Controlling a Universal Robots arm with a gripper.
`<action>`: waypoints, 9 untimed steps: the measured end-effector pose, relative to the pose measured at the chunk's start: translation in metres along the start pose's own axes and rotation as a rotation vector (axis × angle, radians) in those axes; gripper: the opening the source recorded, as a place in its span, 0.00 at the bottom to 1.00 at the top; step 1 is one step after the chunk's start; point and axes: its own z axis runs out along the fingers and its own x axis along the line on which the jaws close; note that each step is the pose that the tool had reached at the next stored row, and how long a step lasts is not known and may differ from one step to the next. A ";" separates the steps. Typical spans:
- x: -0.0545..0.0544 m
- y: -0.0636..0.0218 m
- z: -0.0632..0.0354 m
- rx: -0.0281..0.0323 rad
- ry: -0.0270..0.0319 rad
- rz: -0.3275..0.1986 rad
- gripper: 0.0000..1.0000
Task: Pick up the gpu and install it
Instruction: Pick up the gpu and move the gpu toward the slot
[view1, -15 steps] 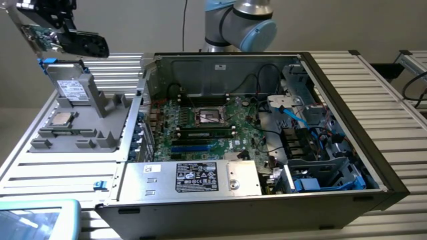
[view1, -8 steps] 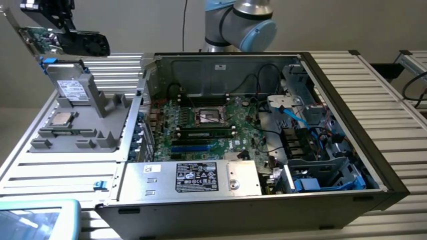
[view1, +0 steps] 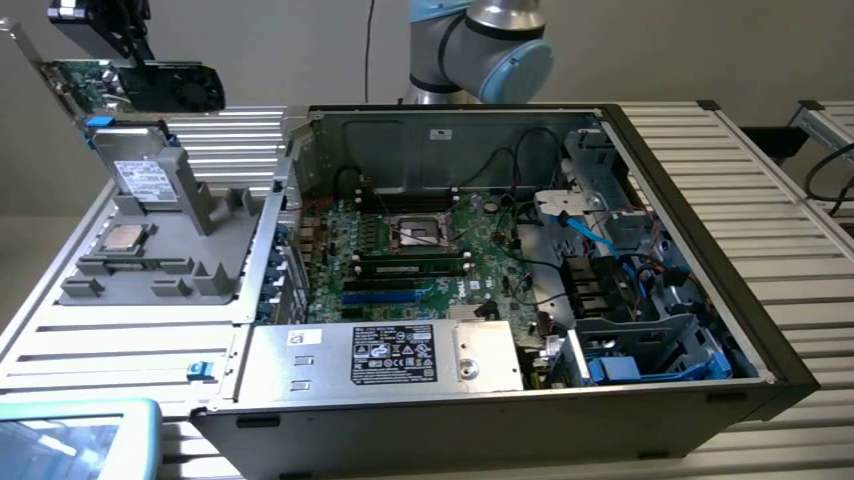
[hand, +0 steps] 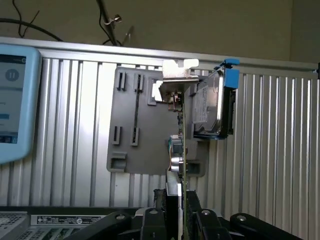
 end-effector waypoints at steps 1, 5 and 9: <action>0.000 0.0000 0.0000 -0.0001 0.0001 0.000 0.27; 0.000 0.0001 0.0000 -0.0006 0.0180 0.001 0.27; 0.000 0.0001 0.0000 -0.0010 0.0316 0.001 0.27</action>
